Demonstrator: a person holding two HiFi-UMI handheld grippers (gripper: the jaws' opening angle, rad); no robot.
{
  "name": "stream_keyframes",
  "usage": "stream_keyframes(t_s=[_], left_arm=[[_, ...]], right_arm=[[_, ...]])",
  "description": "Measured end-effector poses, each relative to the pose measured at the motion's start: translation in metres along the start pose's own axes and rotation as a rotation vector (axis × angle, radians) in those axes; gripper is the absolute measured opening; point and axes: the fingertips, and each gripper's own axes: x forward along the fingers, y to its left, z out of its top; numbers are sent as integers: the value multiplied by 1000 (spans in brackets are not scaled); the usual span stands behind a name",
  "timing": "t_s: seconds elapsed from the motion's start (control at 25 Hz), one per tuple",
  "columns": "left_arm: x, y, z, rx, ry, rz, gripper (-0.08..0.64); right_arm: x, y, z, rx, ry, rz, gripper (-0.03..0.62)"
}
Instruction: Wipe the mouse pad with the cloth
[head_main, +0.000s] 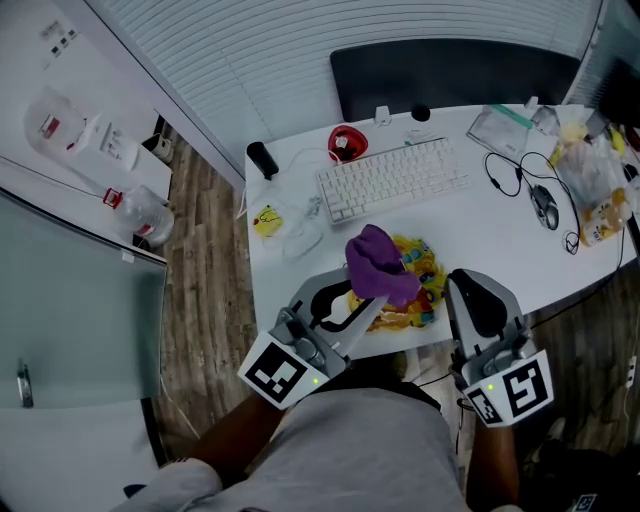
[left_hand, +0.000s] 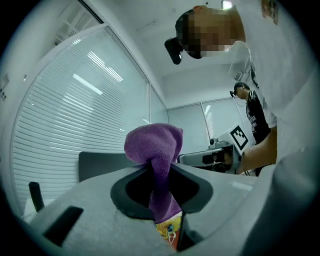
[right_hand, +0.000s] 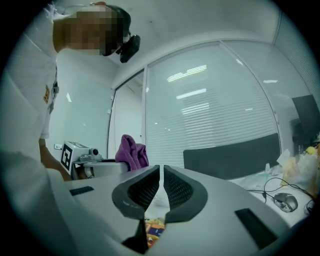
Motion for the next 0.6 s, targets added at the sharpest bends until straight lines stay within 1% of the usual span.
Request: stream_keyframes(t_s=[0.08,0.2,0.4,0.6], left_arm=[[-3,-1,5,17,-26,5,83],[-5,-1,12,37,-56,13,83],[-7,-2,17,78,-75,20,83],[-7,-2,23,83,-104,31,83]], right_arm=[[0,6,9,-22,-40,2,28],[0,13,13,-55,-65,0,25],[-1,19,17,-97,-91,-9,17],[-5,23,14,-136,-83,0,12]])
